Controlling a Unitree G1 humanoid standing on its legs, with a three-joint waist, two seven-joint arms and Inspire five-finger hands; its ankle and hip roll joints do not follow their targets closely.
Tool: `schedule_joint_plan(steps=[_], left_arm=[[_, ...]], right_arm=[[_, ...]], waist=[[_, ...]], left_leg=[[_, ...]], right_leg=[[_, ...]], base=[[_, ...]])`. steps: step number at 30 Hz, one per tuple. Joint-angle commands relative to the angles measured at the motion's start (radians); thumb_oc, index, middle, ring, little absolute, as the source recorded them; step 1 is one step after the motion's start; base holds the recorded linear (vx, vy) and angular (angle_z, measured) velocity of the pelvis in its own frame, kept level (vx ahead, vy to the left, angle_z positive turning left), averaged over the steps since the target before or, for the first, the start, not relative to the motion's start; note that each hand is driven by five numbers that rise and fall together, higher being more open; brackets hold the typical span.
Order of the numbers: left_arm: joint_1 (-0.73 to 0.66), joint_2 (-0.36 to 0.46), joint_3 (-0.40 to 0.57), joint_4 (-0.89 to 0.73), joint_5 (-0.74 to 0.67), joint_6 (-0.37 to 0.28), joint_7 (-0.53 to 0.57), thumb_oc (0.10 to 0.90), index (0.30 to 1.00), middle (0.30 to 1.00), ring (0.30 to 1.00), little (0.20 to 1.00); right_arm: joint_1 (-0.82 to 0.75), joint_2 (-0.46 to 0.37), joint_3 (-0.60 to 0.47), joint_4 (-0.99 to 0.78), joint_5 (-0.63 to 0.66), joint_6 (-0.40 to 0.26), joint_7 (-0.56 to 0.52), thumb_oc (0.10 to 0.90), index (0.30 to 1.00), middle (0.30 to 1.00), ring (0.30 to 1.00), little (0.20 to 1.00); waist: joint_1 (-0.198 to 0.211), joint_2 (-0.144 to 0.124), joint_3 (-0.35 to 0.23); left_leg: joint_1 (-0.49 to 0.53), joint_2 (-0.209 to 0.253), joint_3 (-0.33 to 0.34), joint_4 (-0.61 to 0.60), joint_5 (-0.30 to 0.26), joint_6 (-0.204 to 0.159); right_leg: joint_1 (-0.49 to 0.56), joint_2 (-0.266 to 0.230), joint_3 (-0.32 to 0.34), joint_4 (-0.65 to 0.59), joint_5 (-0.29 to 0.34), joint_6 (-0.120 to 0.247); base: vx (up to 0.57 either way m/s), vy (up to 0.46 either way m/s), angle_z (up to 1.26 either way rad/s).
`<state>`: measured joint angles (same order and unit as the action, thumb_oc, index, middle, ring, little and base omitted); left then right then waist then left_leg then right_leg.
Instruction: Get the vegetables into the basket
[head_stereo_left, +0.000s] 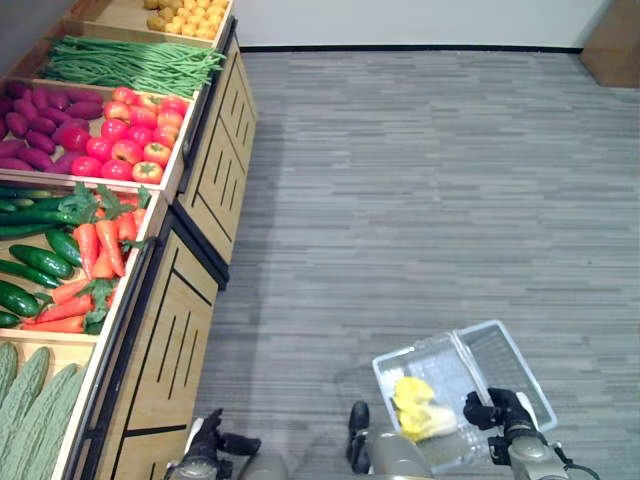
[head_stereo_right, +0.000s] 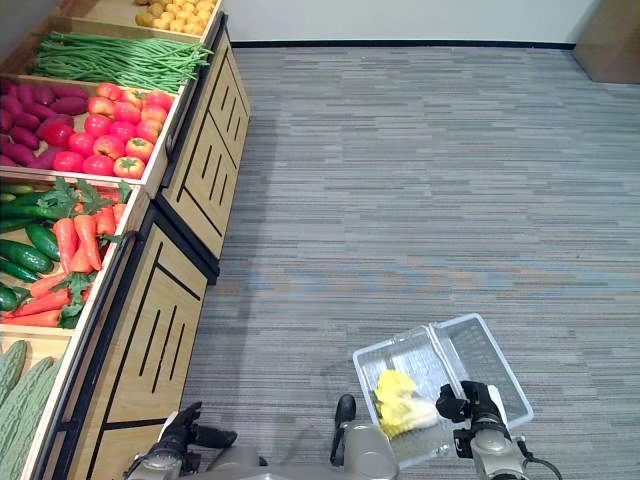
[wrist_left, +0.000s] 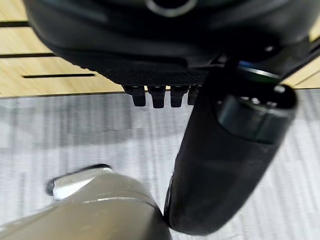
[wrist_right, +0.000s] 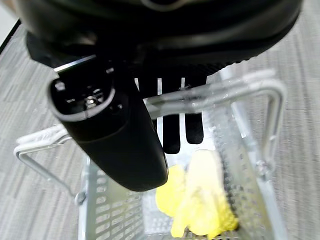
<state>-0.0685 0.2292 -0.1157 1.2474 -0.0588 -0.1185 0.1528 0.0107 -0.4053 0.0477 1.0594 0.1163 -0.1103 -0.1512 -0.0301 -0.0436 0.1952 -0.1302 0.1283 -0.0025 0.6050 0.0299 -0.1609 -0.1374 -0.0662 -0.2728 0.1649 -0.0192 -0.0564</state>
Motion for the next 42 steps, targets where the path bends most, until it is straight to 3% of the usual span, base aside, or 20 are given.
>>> schedule_joint_plan(steps=[1, 3, 4, 5, 6, 7, 9, 14, 22, 24, 25, 26, 28, 32, 33, 35, 36, 37, 38, 42], left_arm=[[0.026, 0.041, -0.034, -0.041, 0.001, 0.006, 0.015, 0.9, 1.0, 1.0, 1.0, 1.0], [0.033, 0.045, -0.036, -0.041, 0.01, 0.004, 0.017, 0.9, 1.0, 1.0, 1.0, 1.0], [0.033, 0.044, -0.036, -0.041, 0.01, 0.004, 0.017, 0.9, 1.0, 1.0, 1.0, 1.0], [0.036, 0.046, -0.035, -0.036, 0.014, 0.004, 0.021, 0.9, 1.0, 1.0, 1.0, 1.0], [0.041, 0.044, -0.03, -0.031, 0.019, 0.005, 0.028, 0.9, 1.0, 1.0, 1.0, 1.0], [0.042, 0.044, -0.03, -0.031, 0.02, 0.005, 0.028, 0.9, 1.0, 1.0, 1.0, 1.0], [0.051, 0.049, -0.015, -0.012, 0.023, 0.004, 0.036, 0.9, 1.0, 1.0, 1.0, 1.0], [0.066, 0.055, -0.005, 0.011, 0.044, 0.012, 0.033, 0.9, 1.0, 1.0, 1.0, 1.0], [0.043, 0.079, -0.01, -0.009, 0.034, 0.004, 0.034, 0.9, 1.0, 1.0, 1.0, 1.0], [0.033, 0.086, -0.011, -0.018, 0.027, 0.005, 0.037, 0.9, 1.0, 1.0, 1.0, 1.0], [0.033, 0.094, -0.008, -0.025, 0.02, 0.006, 0.035, 0.9, 1.0, 1.0, 1.0, 1.0], [0.029, 0.099, -0.006, -0.025, 0.019, 0.006, 0.037, 0.9, 1.0, 1.0, 1.0, 1.0], [0.024, 0.105, -0.008, -0.025, 0.018, 0.009, 0.039, 0.9, 1.0, 1.0, 1.0, 1.0], [0.023, 0.101, -0.008, -0.014, 0.018, 0.007, 0.044, 0.9, 1.0, 1.0, 1.0, 1.0], [0.021, 0.098, -0.004, -0.005, 0.018, 0.006, 0.042, 0.9, 1.0, 1.0, 1.0, 1.0], [0.02, 0.094, -0.002, -0.001, 0.017, 0.004, 0.039, 0.9, 1.0, 1.0, 1.0, 1.0], [0.019, 0.093, 0.006, 0.013, 0.016, -0.001, 0.035, 0.9, 1.0, 1.0, 1.0, 1.0], [0.019, 0.093, 0.006, 0.013, 0.016, -0.001, 0.035, 0.9, 1.0, 1.0, 1.0, 1.0], [0.023, 0.092, 0.011, 0.023, 0.016, -0.004, 0.03, 0.9, 1.0, 1.0, 1.0, 1.0], [0.037, 0.081, 0.028, 0.052, 0.008, 0.003, 0.029, 0.9, 1.0, 1.0, 1.0, 1.0]], right_arm=[[0.012, -0.086, -0.046, -0.043, 0.031, -0.063, -0.044, 0.4, 0.3, 0.3, 0.3, 0.3], [0.023, -0.097, -0.058, -0.052, 0.031, -0.063, -0.045, 0.4, 0.3, 0.3, 0.3, 0.3], [0.024, -0.097, -0.058, -0.053, 0.031, -0.063, -0.045, 0.4, 0.3, 0.3, 0.3, 0.3], [0.024, -0.099, -0.056, -0.054, 0.027, -0.064, -0.047, 0.4, 0.3, 0.3, 0.3, 0.3], [0.028, -0.099, -0.051, -0.058, 0.017, -0.066, -0.054, 0.4, 0.3, 0.3, 0.3, 0.3], [0.028, -0.099, -0.051, -0.058, 0.017, -0.067, -0.054, 0.4, 0.3, 0.3, 0.3, 0.3], [0.028, -0.096, -0.041, -0.051, 0.005, -0.07, -0.057, 0.4, 0.3, 0.3, 0.3, 0.3], [0.054, -0.079, -0.05, -0.041, -0.003, -0.065, -0.048, 0.4, 0.3, 0.3, 0.3, 0.3], [0.032, -0.062, -0.045, -0.012, -0.017, -0.057, -0.046, 0.4, 0.3, 0.3, 0.3, 0.3], [0.003, -0.058, -0.032, 0.003, -0.019, -0.054, -0.049, 0.4, 0.3, 0.3, 0.3, 0.3], [-0.009, -0.046, -0.019, -0.005, -0.018, -0.054, -0.047, 0.4, 0.3, 0.3, 0.3, 0.3], [-0.015, -0.042, -0.013, -0.009, -0.016, -0.056, -0.045, 0.4, 0.3, 0.3, 0.3, 0.3], [-0.025, -0.042, -0.004, -0.013, -0.02, -0.052, -0.044, 0.4, 0.3, 0.3, 0.3, 0.3], [-0.037, -0.044, 0.002, 0.005, -0.016, -0.054, -0.043, 0.4, 0.3, 0.3, 0.3, 0.3], [-0.046, -0.051, 0.002, 0.02, -0.011, -0.052, -0.044, 0.4, 0.3, 0.3, 0.3, 0.3], [-0.051, -0.05, 0.001, 0.031, -0.011, -0.051, -0.044, 0.4, 0.3, 0.3, 0.3, 0.3], [-0.052, -0.051, 0.0, 0.041, -0.016, -0.048, -0.042, 0.4, 0.3, 0.3, 0.3, 0.3], [-0.052, -0.051, 0.0, 0.041, -0.016, -0.048, -0.042, 0.4, 0.3, 0.3, 0.3, 0.3], [-0.046, -0.053, -0.001, 0.054, -0.017, -0.045, -0.035, 0.4, 0.3, 0.3, 0.3, 0.3], [-0.046, -0.051, 0.001, 0.088, -0.024, -0.041, -0.026, 0.4, 0.3, 0.3, 0.3, 0.3]], waist=[[-0.003, -0.039, 0.033], [0.009, -0.034, 0.036], [0.01, -0.035, 0.037], [0.019, -0.03, 0.037], [0.033, -0.011, 0.033], [0.034, -0.013, 0.036], [0.057, 0.002, 0.028], [0.058, -0.015, 0.001], [0.06, -0.063, -0.01], [0.068, -0.065, -0.003], [0.065, -0.063, 0.006], [0.059, -0.061, 0.014], [0.049, -0.044, 0.027], [0.029, -0.036, 0.04], [0.017, -0.041, 0.05], [0.01, -0.043, 0.05], [-0.006, -0.046, 0.049], [-0.007, -0.044, 0.051], [-0.016, -0.053, 0.048], [-0.01, -0.061, 0.027]], left_leg=[[-0.032, 0.025, 0.077, -0.059, 0.089, 0.039], [-0.122, 0.027, 0.111, -0.176, 0.067, 0.052], [-0.118, 0.026, 0.112, -0.177, 0.066, 0.052], [-0.133, 0.028, 0.122, -0.259, 0.063, 0.057], [-0.145, 0.037, 0.122, -0.42, 0.103, 0.058], [-0.136, 0.035, 0.125, -0.429, 0.106, 0.058], [-0.152, 0.053, 0.117, -0.574, 0.2, 0.034], [-0.137, 0.034, 0.163, -0.54, 0.172, 0.06], [-0.156, -0.04, 0.202, -0.432, 0.037, 0.124], [-0.136, -0.055, 0.216, -0.435, 0.008, 0.148], [-0.092, -0.073, 0.22, -0.449, -0.015, 0.171], [-0.066, -0.08, 0.223, -0.456, -0.024, 0.179], [-0.016, -0.083, 0.213, -0.482, -0.033, 0.189], [0.038, -0.096, 0.18, -0.515, -0.042, 0.178], [0.066, -0.11, 0.153, -0.51, -0.063, 0.169], [0.078, -0.115, 0.138, -0.51, -0.073, 0.163], [0.103, -0.125, 0.095, -0.497, -0.102, 0.149], [0.104, -0.123, 0.094, -0.495, -0.104, 0.148], [0.121, -0.14, 0.05, -0.47, -0.135, 0.142], [0.141, -0.145, -0.017, -0.452, -0.15, 0.129]], right_leg=[[0.002, -0.056, 0.069, 0.006, 0.023, 0.105], [0.046, -0.047, 0.064, -0.037, 0.005, 0.113], [0.048, -0.048, 0.065, -0.037, 0.004, 0.113], [0.06, -0.041, 0.066, -0.043, -0.005, 0.119], [0.087, -0.022, 0.077, -0.05, -0.027, 0.124], [0.09, -0.024, 0.078, -0.05, -0.028, 0.124], [0.144, 0.0, 0.097, -0.057, -0.059, 0.13], [0.202, -0.024, 0.123, -0.051, -0.092, 0.151], [0.166, -0.107, 0.17, -0.008, -0.022, 0.21], [0.119, -0.13, 0.164, 0.09, 0.029, 0.221], [0.064, -0.139, 0.16, 0.246, 0.098, 0.225], [0.036, -0.139, 0.16, 0.296, 0.141, 0.229], [-0.045, -0.139, 0.146, 0.341, 0.152, 0.213], [-0.105, -0.13, 0.144, 0.219, 0.137, 0.207], [-0.119, -0.133, 0.178, 0.097, 0.157, 0.221], [-0.13, -0.138, 0.185, 0.024, 0.176, 0.229], [-0.157, -0.151, 0.243, -0.081, 0.207, 0.248], [-0.154, -0.15, 0.241, -0.082, 0.207, 0.248], [-0.165, -0.141, 0.303, -0.113, 0.221, 0.26], [-0.131, -0.123, 0.293, -0.07, 0.206, 0.249]], base=[[0.09, -0.092, 0.33], [0.2, -0.045, 0.29], [0.25, 0.011, 0.32], [0.28, 0.101, 0.13], [0.28, 0.099, -0.05], [0.32, 0.124, -0.19], [0.42, 0.129, -0.38], [0.33, 0.167, -0.43], [0.19, 0.187, -0.15], [0.15, 0.236, -0.06], [0.22, 0.299, -0.18], [0.23, 0.29, -0.32], [0.19, 0.152, 0.03], [0.24, -0.019, 0.31], [0.17, -0.072, 0.58], [0.29, -0.135, 0.65], [0.33, -0.154, 0.48], [0.44, -0.198, 0.95], [0.3, -0.134, 1.01], [0.3, -0.208, 1.2]])
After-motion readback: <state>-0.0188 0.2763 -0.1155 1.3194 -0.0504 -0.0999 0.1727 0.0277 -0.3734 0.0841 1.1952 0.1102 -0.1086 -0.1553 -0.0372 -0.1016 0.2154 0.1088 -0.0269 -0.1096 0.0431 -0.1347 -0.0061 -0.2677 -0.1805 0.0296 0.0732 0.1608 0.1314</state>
